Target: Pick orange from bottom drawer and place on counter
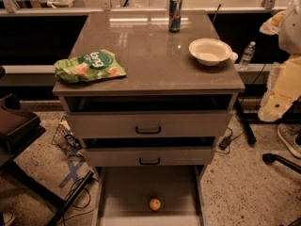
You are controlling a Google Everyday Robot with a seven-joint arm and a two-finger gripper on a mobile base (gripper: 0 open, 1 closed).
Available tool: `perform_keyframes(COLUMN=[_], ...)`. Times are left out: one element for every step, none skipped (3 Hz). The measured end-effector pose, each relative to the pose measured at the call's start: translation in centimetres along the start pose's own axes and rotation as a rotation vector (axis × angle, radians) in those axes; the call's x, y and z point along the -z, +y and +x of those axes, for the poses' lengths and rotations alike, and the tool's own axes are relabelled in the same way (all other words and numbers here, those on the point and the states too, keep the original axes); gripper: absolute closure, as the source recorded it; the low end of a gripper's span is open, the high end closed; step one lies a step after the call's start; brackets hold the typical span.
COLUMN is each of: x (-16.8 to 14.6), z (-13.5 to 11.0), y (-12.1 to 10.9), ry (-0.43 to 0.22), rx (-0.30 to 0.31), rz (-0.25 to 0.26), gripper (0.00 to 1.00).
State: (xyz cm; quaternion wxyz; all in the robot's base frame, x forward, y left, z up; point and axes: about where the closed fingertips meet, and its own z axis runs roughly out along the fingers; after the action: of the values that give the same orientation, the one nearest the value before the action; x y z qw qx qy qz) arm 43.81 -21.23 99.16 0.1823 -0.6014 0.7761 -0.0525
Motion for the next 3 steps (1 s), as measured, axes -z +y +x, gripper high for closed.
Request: perform_keyframes(x=[0.0, -2.1, -7.3], z=[0.0, 0.4, 1.2], y=[0.0, 0.2, 3.6], ry=[0.0, -0.052, -0.202], rx=[0.0, -0.006, 0.002], rz=[0.0, 0.0, -0.017], gripper=[0.0, 0.0, 0.0])
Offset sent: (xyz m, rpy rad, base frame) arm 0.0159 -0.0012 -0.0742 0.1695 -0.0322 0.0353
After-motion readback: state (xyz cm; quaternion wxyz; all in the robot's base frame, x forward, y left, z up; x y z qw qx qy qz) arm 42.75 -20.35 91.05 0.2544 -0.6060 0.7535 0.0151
